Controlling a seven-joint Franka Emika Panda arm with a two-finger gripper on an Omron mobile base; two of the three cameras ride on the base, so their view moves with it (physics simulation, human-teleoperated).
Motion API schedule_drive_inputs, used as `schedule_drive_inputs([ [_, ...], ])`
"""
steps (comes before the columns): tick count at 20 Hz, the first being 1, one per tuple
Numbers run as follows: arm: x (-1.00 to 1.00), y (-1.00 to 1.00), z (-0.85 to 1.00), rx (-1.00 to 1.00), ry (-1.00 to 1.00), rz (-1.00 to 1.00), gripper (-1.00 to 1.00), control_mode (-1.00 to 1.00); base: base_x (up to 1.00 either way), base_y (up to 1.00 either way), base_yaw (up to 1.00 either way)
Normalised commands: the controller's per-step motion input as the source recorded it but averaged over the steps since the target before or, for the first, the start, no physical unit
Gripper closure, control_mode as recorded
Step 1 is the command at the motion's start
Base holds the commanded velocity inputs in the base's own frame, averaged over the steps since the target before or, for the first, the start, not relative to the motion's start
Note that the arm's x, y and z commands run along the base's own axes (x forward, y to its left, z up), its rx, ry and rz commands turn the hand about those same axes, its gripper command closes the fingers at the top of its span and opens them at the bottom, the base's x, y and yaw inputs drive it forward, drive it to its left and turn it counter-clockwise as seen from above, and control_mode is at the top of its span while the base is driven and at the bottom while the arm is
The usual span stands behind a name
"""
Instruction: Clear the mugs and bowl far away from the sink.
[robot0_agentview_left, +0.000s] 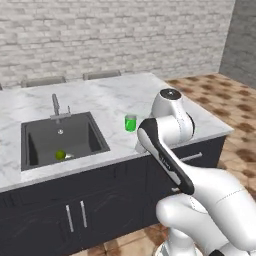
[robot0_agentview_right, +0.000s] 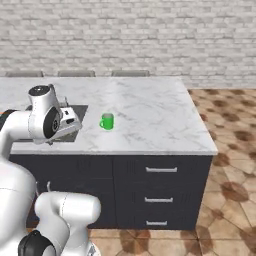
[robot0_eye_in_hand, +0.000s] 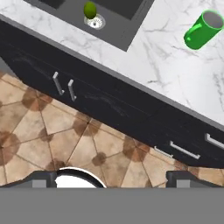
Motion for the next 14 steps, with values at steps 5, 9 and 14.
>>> schedule_drive_inputs([
  [5,0.00,0.00,0.00,0.00,0.00,0.00,-1.00,1.00,0.16,0.28,-0.43],
  [9,0.00,0.00,0.00,0.00,0.00,0.00,-1.00,1.00,0.27,0.46,-0.01],
  [14,0.00,0.00,0.00,0.00,0.00,0.00,-1.00,1.00,0.41,0.38,0.23],
])
